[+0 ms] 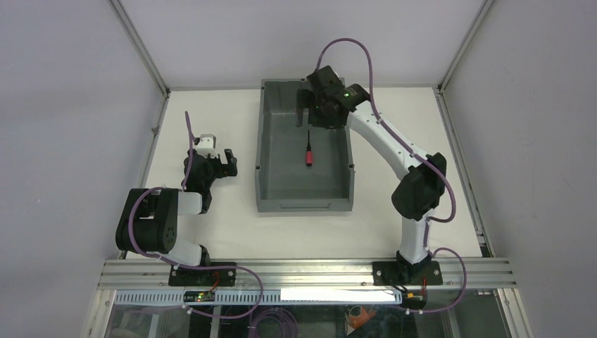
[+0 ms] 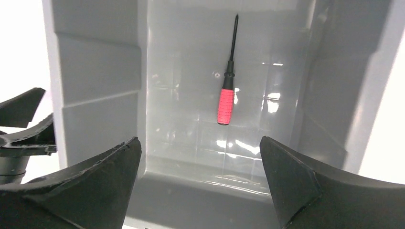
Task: Put the screwdriver in the bin
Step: Reset both arms
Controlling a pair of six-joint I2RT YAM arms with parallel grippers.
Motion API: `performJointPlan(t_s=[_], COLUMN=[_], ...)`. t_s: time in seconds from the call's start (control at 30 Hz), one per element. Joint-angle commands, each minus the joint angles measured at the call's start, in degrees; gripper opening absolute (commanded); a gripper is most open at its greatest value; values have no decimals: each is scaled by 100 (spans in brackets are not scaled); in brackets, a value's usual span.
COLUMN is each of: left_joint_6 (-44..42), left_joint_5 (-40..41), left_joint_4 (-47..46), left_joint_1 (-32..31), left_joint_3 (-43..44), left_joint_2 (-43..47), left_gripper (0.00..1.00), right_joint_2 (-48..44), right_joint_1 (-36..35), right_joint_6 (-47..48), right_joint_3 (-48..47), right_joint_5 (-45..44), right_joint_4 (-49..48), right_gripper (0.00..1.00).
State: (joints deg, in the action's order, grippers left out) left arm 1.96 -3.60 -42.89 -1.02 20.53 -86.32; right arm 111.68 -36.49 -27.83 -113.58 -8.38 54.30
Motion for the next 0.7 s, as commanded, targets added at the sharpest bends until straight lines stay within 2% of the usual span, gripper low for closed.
performJointPlan(t_s=[0.0,0.23,0.67], left_joint_6=[-64,-64,-64], left_joint_5=[-141,-147,-141], left_joint_4=[-430,-432,-430], left_joint_1=[40,40,40], left_joint_3=[82,82,83], left_joint_2=[8,2,1], left_gripper=[99,99,99], right_joint_2=[-726,-1462,-2656], right_joint_1=[149,675,2277], right_joint_6=[230,371,460], right_joint_3=[-142,546,2393], right_joint_5=[-289,-447,-132], right_joint_4=[36,-219,-1148], right_gripper=[99,99,99])
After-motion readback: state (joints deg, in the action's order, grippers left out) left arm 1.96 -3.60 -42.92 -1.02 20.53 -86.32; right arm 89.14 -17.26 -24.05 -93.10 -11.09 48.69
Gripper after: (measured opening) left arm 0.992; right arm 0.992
